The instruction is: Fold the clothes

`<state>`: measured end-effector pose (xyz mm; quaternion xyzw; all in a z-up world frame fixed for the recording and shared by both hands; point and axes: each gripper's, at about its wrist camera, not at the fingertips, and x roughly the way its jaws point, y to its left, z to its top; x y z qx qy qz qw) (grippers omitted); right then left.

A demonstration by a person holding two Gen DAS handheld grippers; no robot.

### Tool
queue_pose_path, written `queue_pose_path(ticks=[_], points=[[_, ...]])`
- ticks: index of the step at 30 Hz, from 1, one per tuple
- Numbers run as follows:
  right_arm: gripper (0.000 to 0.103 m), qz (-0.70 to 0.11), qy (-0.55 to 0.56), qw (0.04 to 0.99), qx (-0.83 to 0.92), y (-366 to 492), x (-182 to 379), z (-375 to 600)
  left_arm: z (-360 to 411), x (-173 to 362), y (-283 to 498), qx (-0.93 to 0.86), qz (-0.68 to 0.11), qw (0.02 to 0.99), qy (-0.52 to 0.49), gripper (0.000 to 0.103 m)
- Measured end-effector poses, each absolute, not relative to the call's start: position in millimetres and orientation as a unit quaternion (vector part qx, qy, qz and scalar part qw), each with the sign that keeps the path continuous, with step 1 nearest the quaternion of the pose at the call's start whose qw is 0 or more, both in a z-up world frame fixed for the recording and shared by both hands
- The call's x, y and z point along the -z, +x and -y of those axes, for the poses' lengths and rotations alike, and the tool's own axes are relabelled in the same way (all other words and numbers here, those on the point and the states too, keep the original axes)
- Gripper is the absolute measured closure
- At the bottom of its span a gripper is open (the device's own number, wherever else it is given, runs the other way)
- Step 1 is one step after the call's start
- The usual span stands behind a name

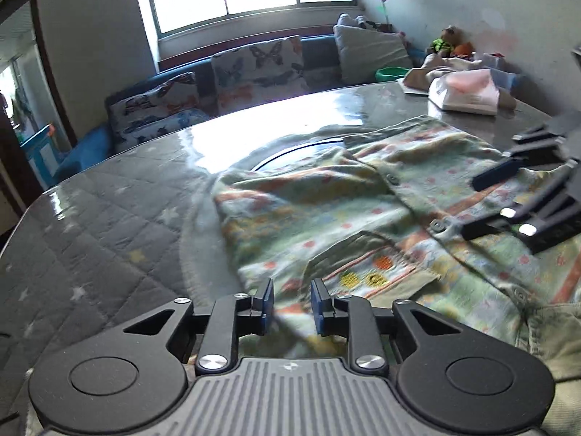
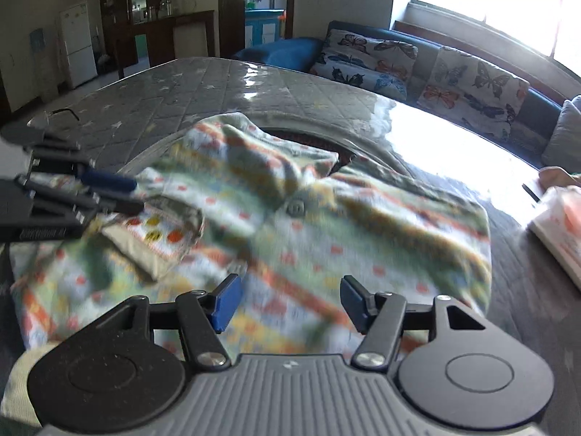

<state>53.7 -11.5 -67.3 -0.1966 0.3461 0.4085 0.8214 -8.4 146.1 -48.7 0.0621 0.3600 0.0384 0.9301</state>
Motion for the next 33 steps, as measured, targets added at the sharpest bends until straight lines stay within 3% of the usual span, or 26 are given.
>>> queue_pose_path(ticks=[2, 13, 15, 23, 33], points=[[0.032, -0.336, -0.198, 0.825, -0.41, 39, 64, 21, -144, 42, -18, -0.035, -0.354, 0.933, 0.051, 0.074], [0.025, -0.302, -0.205, 0.835, -0.412, -6, 68, 48, -121, 54, -69, -0.041, -0.339, 0.935, 0.092, 0.066], [0.02, -0.299, -0.206, 0.838, -0.407, -8, 69, 52, -126, 53, -74, -0.051, -0.337, 0.936, 0.088, 0.059], [0.0, -0.311, -0.161, 0.851, -0.392, -4, 79, 69, -128, 51, -80, -0.073, -0.338, 0.931, 0.114, 0.058], [0.0, -0.315, -0.143, 0.854, -0.389, -3, 84, 73, -90, 33, -73, 0.002, -0.322, 0.947, 0.025, 0.06]])
